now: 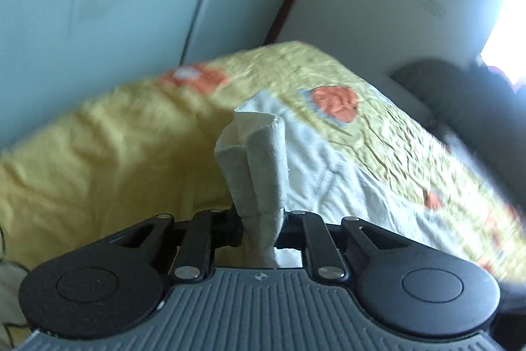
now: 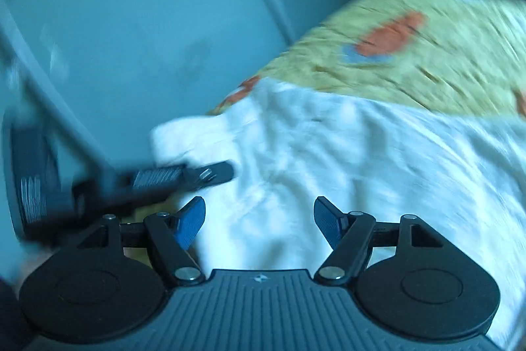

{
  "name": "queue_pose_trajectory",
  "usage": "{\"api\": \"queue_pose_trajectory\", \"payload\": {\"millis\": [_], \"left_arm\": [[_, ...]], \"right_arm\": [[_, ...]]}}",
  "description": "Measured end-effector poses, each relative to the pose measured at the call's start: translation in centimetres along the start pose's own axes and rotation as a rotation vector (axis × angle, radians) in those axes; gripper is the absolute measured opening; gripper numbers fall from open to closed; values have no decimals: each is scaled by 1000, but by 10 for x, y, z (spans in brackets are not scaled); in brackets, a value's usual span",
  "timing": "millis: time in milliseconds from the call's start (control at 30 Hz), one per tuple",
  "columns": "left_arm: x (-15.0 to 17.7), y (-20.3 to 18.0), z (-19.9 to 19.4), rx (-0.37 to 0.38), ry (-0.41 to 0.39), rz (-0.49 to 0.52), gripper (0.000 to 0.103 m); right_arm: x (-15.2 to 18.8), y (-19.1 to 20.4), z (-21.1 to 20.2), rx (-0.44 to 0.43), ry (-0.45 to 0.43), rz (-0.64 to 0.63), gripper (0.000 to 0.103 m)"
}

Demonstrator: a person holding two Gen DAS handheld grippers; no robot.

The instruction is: Fold towel

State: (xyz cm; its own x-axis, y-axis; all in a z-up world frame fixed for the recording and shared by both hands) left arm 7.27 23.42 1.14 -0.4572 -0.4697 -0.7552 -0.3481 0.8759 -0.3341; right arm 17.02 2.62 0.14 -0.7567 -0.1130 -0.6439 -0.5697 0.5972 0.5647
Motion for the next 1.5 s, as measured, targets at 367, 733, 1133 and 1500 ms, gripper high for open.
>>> {"api": "queue_pose_trajectory", "payload": {"millis": [367,733,1133,1500], "left_arm": [[78,-110,-8,-84,-216,751,13],[108,-128,-2,-139,-287,1009,13],[107,-115,-65,35,-397,880,74],[63,-96,-119,196,-364,534,81]], "right_arm": [[-29,-62,-20,-180,18,283,74],[-52,2,42,-95,229,23,73],[-51,-12,15,-126,166,65,12],[-41,-91,-173,-57,109,37,12]]}}
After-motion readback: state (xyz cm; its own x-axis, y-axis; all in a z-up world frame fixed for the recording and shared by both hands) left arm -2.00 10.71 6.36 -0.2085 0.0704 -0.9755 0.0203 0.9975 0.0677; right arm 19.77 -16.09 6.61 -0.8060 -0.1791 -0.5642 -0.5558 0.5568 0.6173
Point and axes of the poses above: each gripper's, at about its wrist camera, not at the fingertips, and z roughly the way its jaws point, y to its left, x to its underside, the point moved 2 cm from there along z, roughly the way its jaws point, and after that the axes turned 4 degrees about x, right-handed, at the moved point
